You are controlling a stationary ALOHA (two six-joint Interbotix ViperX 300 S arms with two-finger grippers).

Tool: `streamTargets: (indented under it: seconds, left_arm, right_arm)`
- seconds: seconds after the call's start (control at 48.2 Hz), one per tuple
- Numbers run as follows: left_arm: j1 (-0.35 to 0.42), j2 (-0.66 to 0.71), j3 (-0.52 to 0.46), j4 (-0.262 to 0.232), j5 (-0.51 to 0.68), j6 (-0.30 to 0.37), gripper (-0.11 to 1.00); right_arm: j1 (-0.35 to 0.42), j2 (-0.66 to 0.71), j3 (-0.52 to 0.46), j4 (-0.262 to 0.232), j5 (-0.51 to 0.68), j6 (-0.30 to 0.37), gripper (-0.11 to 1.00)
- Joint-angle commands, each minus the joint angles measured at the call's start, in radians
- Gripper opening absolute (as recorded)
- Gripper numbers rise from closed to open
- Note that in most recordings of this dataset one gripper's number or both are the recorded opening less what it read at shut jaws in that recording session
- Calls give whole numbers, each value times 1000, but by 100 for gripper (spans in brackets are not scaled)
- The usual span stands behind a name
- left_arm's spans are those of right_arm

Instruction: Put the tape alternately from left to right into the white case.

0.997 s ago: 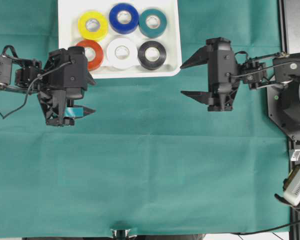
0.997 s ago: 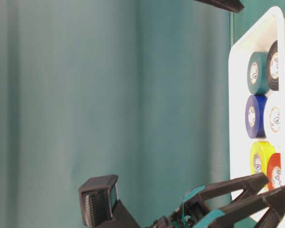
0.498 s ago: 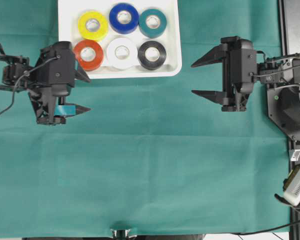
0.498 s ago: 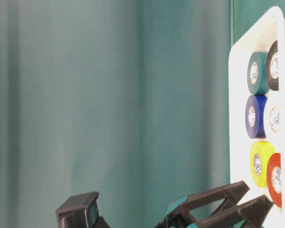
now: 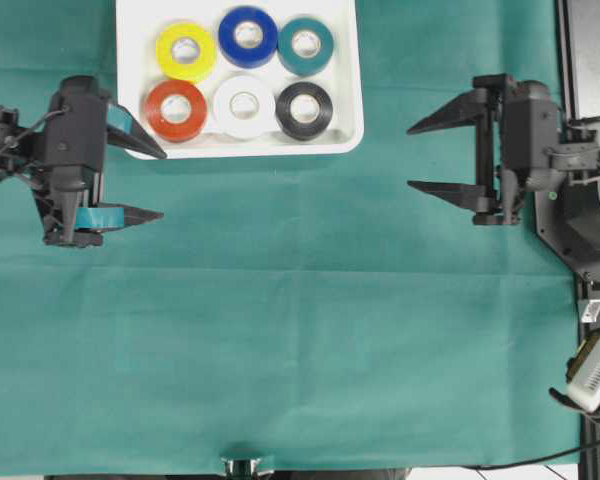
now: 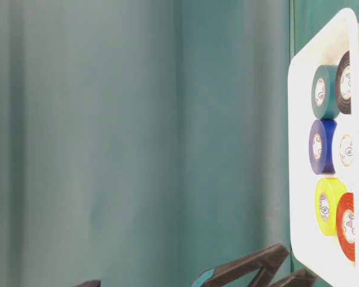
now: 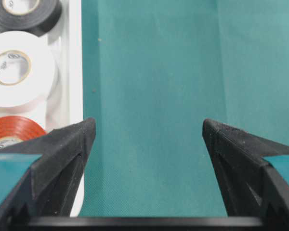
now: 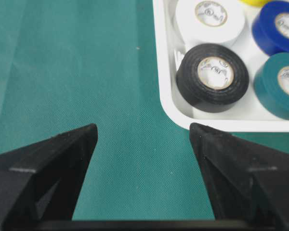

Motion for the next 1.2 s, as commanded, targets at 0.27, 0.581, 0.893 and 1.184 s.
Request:
streamTargets:
  seconds: [0.27,0.581,0.893,1.184]
  left_arm:
    - [0,-63,32,-3,-32,6,92]
    - [15,-104,71,-3,-55,9,92]
    - [15,-184,121,-2,-58,9,92]
    - [15,-290,183,-3,-58,11,92]
  right_arm:
    - [2,-192,67,0,6,5,92]
    - [3,-258,104,0,41,8,92]
    - [3,-259,115,0,41,8,92]
    - [3,-270,126,0,41,9,92]
